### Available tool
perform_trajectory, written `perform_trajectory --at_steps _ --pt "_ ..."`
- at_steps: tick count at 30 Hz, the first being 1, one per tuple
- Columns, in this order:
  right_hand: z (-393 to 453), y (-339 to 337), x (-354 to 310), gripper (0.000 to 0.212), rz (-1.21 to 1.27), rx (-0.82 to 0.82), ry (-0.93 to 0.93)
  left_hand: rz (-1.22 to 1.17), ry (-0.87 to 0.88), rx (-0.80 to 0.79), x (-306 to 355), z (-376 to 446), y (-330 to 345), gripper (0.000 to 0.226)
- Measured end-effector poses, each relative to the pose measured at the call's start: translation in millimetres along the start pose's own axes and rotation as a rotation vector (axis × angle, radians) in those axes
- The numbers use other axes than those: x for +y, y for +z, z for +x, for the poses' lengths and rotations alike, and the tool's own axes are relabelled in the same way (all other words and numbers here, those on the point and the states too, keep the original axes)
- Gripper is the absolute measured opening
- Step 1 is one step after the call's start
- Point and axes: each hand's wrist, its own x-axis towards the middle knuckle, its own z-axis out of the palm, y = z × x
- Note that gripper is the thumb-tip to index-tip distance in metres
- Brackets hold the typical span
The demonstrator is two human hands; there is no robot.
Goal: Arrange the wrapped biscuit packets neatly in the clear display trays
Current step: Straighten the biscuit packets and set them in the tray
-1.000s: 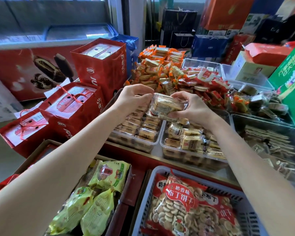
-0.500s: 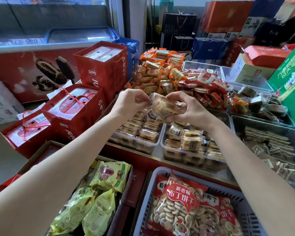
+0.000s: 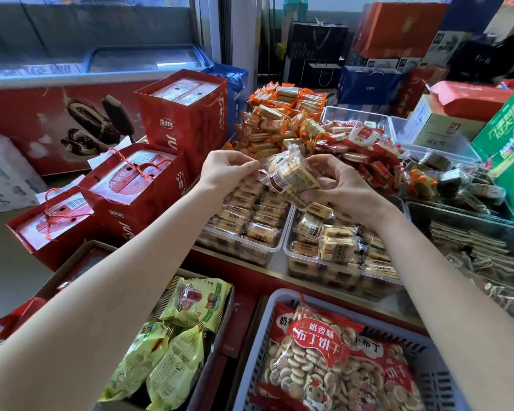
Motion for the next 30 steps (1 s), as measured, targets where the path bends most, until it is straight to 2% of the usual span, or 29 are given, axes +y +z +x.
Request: perform_trajectory --at_steps 2,6,8,13,15,19,22,24,25,27,30 --pt "0 -1 -3 0.057 -0.013 -0.002 -0.011 -0.198 -0.148 -0.039 3 -4 1 0.003" --pt "1 -3 -4 0.056 -0.069 -0.011 -0.008 -0.221 -0.175 -0.112 0 -6 -2 0.006" --pt "1 -2 -2 0.057 -0.090 0.002 -0.004 -0.151 -0.158 -0.135 -2 -4 -4 0.007" --pt "1 1 -2 0.058 -0.154 0.004 0.007 0.236 0.001 -0.164 -3 -2 -3 0.002" --pt "1 2 -4 0.059 -0.171 -0.009 0.007 0.290 0.084 -0.182 1 -3 -1 0.010" --pt "1 0 -6 0.061 -0.189 -0.021 0.004 0.166 0.192 -0.210 8 -5 5 0.014" --pt "1 -1 -6 0.061 -0.293 -0.043 0.008 0.001 0.147 -0.196 13 -6 7 0.011" --pt "1 0 -5 0.061 -0.358 -0.038 0.018 -0.095 0.083 -0.297 17 -8 8 0.020" --pt "0 1 -5 0.060 -0.377 -0.028 0.022 -0.052 0.078 -0.372 17 -9 9 0.031" --pt "-2 3 -5 0.062 -0.401 -0.017 0.010 0.182 0.119 -0.504 14 -13 12 0.058" --pt "-3 8 -4 0.070 -0.433 -0.012 -0.032 0.499 0.232 -0.493 5 -12 16 0.073"
